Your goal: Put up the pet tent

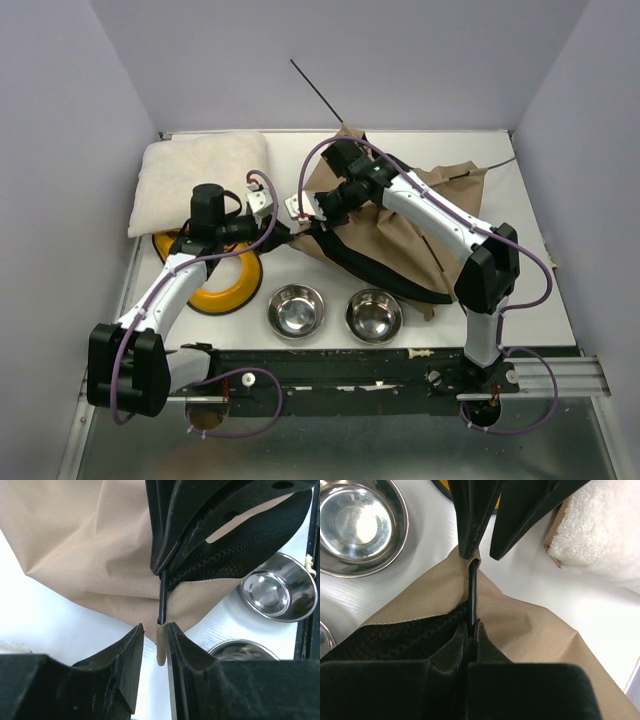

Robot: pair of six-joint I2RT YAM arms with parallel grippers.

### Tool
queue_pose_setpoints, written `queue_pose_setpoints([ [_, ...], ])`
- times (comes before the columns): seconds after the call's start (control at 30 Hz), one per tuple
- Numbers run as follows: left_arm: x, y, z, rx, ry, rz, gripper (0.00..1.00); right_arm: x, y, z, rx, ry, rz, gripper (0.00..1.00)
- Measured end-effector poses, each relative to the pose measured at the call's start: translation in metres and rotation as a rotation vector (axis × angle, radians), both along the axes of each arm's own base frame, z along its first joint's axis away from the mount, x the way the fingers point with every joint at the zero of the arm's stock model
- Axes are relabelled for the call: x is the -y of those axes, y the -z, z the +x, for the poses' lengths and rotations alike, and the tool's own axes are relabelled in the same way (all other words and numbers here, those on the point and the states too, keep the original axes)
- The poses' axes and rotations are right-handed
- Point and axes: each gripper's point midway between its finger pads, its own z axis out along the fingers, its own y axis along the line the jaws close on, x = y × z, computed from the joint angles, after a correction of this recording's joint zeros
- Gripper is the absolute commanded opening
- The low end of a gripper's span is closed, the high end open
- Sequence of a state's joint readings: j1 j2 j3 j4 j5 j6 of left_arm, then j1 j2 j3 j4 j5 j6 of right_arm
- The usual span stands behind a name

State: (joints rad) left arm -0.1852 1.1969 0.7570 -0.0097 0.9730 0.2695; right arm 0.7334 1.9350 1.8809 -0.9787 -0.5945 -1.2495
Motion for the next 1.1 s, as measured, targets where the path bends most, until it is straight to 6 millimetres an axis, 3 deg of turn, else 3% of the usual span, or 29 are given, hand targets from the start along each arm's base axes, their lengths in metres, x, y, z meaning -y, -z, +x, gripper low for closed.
queue_pose_setpoints([
  [0.3, -0.007, 0.004, -0.007, 0.024, 0.024, 0.034, 0.32, 0.001, 0.002, 0.0, -0.004, 0.001, -0.003, 0.01],
  [0.6, -0.009, 0.01, -0.011, 0.008, 0.039, 0.043, 0.0, 0.001, 0.002, 0.0, -0.004, 0.001, -0.003, 0.01],
  [1.1, 0.004, 0.013, -0.003, -0.084, 0.021, 0.0, 0.0, 0.008, 0.005, 0.004, -0.001, 0.022, -0.027, 0.01],
])
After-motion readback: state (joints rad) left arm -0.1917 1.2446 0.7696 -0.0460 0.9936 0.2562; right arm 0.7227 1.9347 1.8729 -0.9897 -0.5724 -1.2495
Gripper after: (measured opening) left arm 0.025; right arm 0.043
